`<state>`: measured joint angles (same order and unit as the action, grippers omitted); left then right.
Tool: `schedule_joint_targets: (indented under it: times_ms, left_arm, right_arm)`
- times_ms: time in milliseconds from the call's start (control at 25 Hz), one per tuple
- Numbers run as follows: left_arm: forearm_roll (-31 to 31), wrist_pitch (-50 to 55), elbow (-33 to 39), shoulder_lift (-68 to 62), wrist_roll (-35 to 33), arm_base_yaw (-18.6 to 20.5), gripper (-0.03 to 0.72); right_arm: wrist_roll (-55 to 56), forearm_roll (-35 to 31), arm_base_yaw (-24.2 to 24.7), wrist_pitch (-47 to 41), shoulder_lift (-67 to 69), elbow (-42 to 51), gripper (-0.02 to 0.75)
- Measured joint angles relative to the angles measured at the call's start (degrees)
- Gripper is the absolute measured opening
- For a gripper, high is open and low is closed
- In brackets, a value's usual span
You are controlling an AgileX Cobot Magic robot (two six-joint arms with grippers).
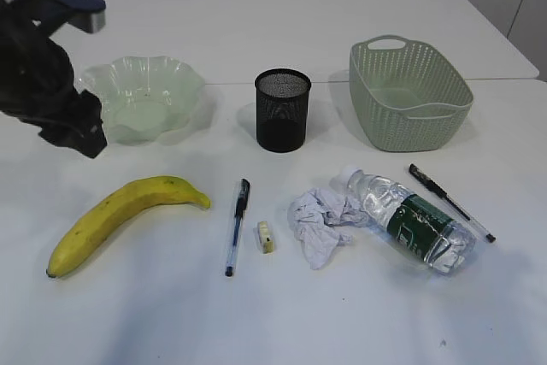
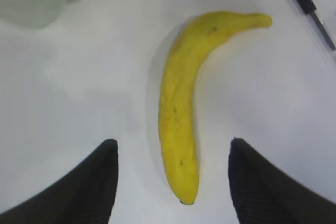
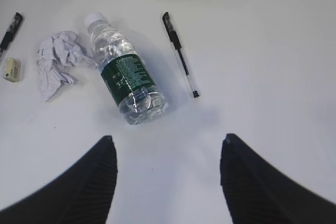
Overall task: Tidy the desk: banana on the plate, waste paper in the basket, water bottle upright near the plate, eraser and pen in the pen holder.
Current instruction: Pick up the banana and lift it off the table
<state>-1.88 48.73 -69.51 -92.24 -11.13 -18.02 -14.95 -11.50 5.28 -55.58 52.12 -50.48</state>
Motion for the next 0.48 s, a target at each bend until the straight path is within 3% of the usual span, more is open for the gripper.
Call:
schedule_joint_targets:
  times_ms: [240,480]
  left_arm:
    - [0.67,1.63,-2.86,-7.19,-3.18,0.00,0.470]
    - [0.77,-0.52,-4.13,-12.03,-3.38,0.00,0.534]
  right_arm:
    - [-1.14,-1.10,0.00,-0.80,1.97,0.00,0.462]
    - [-1.14,-1.96,0.00,-0.80,2.77,0.00,0.462]
